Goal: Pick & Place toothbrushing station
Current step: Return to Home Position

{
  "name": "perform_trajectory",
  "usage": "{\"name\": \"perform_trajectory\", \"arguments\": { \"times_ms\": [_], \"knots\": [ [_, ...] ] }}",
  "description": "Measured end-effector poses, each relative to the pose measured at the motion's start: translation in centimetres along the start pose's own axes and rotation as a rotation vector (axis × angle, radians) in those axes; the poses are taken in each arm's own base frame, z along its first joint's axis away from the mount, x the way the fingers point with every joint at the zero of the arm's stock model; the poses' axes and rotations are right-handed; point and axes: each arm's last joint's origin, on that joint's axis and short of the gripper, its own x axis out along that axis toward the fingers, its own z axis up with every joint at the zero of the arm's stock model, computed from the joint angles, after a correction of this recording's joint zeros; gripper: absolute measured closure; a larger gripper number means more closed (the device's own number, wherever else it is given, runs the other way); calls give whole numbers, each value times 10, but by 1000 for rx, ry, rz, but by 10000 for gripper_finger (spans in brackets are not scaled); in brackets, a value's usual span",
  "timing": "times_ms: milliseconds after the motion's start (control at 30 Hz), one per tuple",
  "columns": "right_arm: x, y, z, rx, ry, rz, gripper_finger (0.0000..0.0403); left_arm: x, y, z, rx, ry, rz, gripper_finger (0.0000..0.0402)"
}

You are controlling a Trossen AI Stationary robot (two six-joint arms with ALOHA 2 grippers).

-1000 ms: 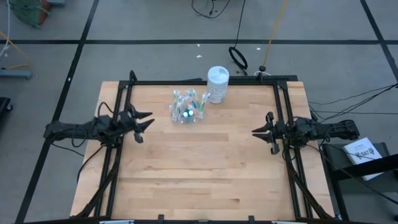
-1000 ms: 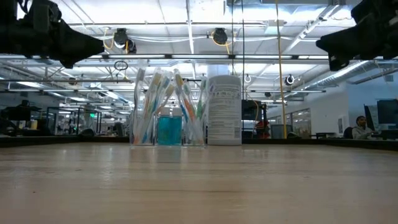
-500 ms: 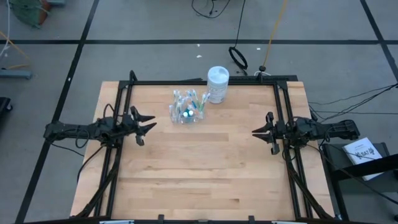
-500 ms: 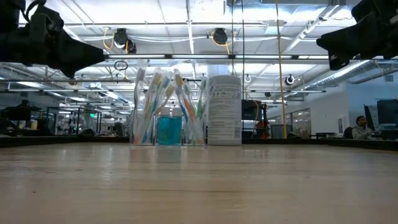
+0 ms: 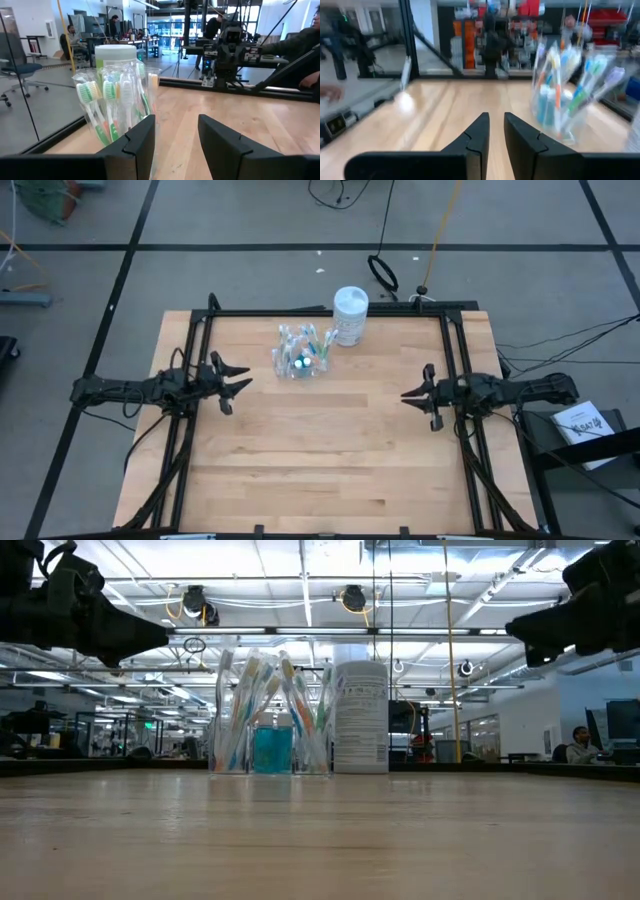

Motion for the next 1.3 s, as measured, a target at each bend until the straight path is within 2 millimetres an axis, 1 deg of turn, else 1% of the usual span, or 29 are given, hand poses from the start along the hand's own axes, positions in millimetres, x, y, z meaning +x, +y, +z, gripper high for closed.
{"name": "perform_trajectory", "arguments": {
  "times_ms": [100, 233, 1300],
  "knots": [
    [0, 0, 1, 2, -41, 0, 353, 0, 0, 0, 0, 0, 0, 247],
    [2, 0, -3, 0, 6, 4, 353, 0, 0, 0, 0, 0, 0, 247],
    [2, 0, -3, 1, 1, 0, 353, 0, 0, 0, 2, -1, 1, 247]
  ]
}}
